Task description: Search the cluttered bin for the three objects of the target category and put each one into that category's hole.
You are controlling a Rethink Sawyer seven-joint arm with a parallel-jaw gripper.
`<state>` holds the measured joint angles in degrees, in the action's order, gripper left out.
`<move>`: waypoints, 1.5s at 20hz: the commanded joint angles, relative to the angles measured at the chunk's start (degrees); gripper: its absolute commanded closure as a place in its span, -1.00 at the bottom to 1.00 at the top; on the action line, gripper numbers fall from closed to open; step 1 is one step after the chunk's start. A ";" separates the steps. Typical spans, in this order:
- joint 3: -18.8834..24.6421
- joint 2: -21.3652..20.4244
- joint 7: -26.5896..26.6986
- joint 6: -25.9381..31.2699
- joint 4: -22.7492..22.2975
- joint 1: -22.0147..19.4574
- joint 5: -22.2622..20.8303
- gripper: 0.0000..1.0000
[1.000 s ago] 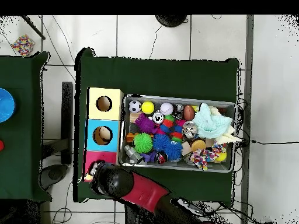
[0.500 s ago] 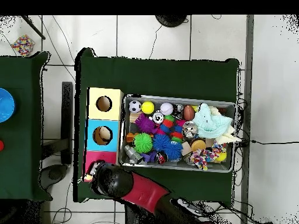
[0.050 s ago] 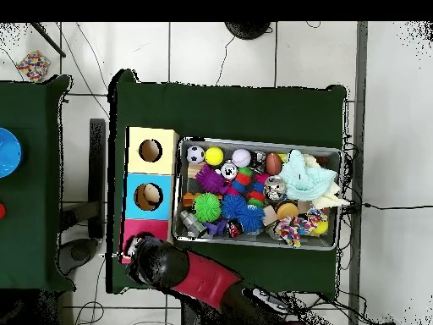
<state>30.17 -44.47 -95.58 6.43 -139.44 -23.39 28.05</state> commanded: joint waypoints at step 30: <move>-36.79 -0.32 -10.18 18.68 22.91 25.79 -13.26 -1.00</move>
<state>1.84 -46.96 -95.60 20.30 -124.48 0.72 18.90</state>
